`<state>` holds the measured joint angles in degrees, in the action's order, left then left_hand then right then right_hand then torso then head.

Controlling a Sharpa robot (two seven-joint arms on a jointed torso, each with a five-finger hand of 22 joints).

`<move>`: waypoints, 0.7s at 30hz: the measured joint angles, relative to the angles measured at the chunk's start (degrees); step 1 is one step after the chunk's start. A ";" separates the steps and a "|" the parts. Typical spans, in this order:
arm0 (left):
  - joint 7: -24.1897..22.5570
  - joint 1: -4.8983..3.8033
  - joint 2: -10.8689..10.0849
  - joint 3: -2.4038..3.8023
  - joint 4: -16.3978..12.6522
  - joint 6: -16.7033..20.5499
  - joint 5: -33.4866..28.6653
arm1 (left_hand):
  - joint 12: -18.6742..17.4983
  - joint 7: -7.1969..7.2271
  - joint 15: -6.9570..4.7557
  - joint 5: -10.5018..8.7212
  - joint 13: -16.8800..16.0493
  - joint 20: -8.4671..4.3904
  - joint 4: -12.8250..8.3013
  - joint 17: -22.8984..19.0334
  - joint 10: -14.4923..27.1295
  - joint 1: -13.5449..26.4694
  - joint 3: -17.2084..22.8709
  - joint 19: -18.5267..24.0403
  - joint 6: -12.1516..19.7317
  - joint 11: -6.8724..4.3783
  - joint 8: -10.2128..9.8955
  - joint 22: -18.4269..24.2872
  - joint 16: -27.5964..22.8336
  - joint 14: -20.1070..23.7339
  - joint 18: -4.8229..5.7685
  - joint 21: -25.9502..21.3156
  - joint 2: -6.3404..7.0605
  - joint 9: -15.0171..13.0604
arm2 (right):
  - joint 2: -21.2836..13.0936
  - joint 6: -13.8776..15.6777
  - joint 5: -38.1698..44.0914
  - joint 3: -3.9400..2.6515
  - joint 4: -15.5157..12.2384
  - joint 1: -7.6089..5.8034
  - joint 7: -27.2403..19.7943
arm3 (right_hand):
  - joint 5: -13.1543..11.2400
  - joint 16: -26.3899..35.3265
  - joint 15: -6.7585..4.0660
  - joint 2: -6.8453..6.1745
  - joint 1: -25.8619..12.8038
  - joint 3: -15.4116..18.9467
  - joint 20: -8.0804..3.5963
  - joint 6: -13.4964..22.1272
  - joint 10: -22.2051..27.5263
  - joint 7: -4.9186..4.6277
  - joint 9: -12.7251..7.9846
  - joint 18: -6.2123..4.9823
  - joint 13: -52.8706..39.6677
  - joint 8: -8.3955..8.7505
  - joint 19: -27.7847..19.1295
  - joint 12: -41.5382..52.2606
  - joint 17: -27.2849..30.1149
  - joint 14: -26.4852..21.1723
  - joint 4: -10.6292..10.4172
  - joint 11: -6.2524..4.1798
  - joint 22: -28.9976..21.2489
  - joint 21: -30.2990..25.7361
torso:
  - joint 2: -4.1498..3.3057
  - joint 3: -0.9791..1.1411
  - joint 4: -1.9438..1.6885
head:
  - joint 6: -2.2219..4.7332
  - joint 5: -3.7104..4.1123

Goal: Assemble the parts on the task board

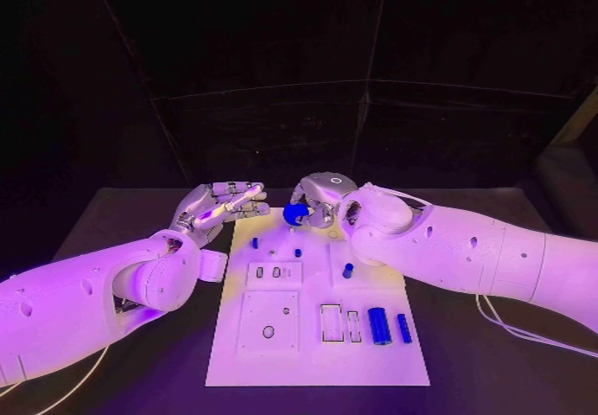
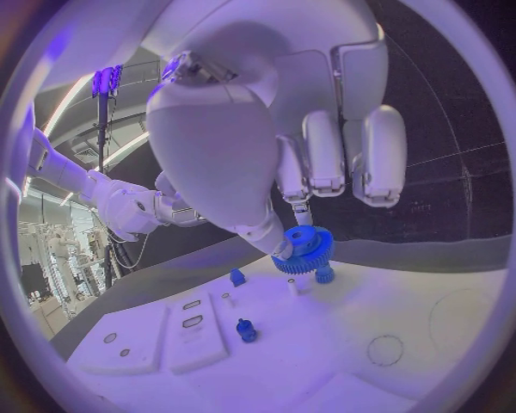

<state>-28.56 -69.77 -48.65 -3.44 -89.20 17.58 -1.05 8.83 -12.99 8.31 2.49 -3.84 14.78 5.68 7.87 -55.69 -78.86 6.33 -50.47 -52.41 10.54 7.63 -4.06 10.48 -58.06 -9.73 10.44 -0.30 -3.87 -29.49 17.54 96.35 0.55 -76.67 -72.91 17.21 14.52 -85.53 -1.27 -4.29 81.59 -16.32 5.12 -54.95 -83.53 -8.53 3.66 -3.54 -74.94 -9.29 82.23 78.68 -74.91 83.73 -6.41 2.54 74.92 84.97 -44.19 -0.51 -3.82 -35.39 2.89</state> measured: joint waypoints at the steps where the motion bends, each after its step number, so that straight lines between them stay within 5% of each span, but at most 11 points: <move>1: 0.00 0.00 0.00 0.00 -0.01 0.00 0.00 | -0.02 0.00 0.00 0.00 0.00 0.00 0.00 0.00 0.00 0.00 0.00 0.00 0.00 0.00 -0.04 0.00 -0.10 0.00 0.00 0.00 0.00 0.00 | 0.35 -0.14 0.03 0.03 0.33 0.09 -0.02 | 0.00 0.00 0.00 -0.22 -0.36 0.00 0.00 0.00 0.00 0.00 0.00 0.00 0.00 0.02 0.00 0.00 0.00 0.00 0.00 0.00 0.00 0.00 | 0.00 -0.01 0.00 | -0.04 -0.04; 21: 0.01 -0.02 0.01 0.01 0.06 0.01 0.00 | -0.02 0.00 0.00 0.00 0.00 0.00 0.00 -0.01 0.00 0.00 0.00 0.00 0.00 0.00 -0.04 -0.01 -0.10 0.00 0.01 0.00 0.00 0.00 | 3.32 -4.68 0.39 0.38 2.96 0.79 -0.35 | -0.01 0.00 0.02 -0.89 -1.04 -0.89 0.00 -0.20 0.00 -0.16 0.01 0.00 0.01 0.36 0.00 -0.25 -0.01 0.01 0.54 0.01 -0.01 0.00 | -0.03 0.12 0.21 | -0.48 -0.57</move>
<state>-28.54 -69.79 -48.65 -3.44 -89.14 17.59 -1.05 8.81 -12.99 8.31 2.49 -3.84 14.79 5.68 7.87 -55.69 -78.86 6.33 -50.47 -52.41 10.54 7.59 -4.07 10.38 -58.06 -9.72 10.44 -0.30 -3.86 -26.17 12.85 96.74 0.93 -73.71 -72.12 16.86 14.51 -85.53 -1.25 -5.18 80.55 -17.21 5.13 -55.15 -83.53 -8.69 3.66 -3.54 -74.93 -8.92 82.23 78.43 -74.92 83.74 -5.87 2.55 74.92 84.97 -44.22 -0.38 -3.61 -35.86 2.32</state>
